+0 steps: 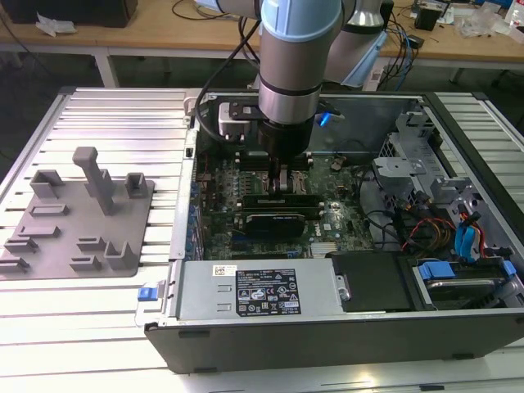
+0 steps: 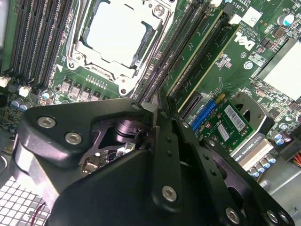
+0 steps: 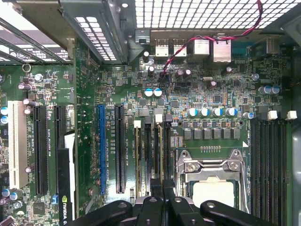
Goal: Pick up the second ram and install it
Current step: 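Insert the second ram into the second slot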
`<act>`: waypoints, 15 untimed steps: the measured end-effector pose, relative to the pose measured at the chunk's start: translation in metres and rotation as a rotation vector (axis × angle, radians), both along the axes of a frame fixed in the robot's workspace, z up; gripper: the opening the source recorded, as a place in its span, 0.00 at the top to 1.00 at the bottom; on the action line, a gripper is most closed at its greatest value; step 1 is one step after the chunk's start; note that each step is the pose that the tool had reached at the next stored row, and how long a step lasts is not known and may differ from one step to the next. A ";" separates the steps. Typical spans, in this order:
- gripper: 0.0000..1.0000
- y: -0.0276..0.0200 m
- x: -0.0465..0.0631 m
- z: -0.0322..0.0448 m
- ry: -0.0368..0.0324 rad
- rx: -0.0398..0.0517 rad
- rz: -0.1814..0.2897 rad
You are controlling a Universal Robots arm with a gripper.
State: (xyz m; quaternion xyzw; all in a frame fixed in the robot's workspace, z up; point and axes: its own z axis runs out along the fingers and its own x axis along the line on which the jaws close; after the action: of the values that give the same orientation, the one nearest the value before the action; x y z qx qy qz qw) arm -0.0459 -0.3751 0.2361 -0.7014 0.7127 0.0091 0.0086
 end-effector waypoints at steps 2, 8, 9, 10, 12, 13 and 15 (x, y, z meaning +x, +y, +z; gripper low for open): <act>0.91 0.0000 0.000 0.0000 -0.0001 0.0000 0.000; 0.91 0.0000 0.001 0.0000 -0.0001 0.0000 0.000; 0.91 0.0000 0.001 0.0000 0.0000 0.0000 0.000; 0.91 0.0000 0.001 -0.0001 -0.0001 -0.0001 0.000; 0.91 0.0000 0.001 -0.0023 -0.0023 0.0000 0.000; 0.91 0.0000 0.001 -0.0033 -0.0029 0.0000 0.000; 0.91 0.0000 0.001 -0.0058 -0.0034 0.0001 0.000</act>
State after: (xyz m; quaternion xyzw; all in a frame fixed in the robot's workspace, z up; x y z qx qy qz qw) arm -0.0454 -0.3751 0.2303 -0.7014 0.7126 0.0079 0.0099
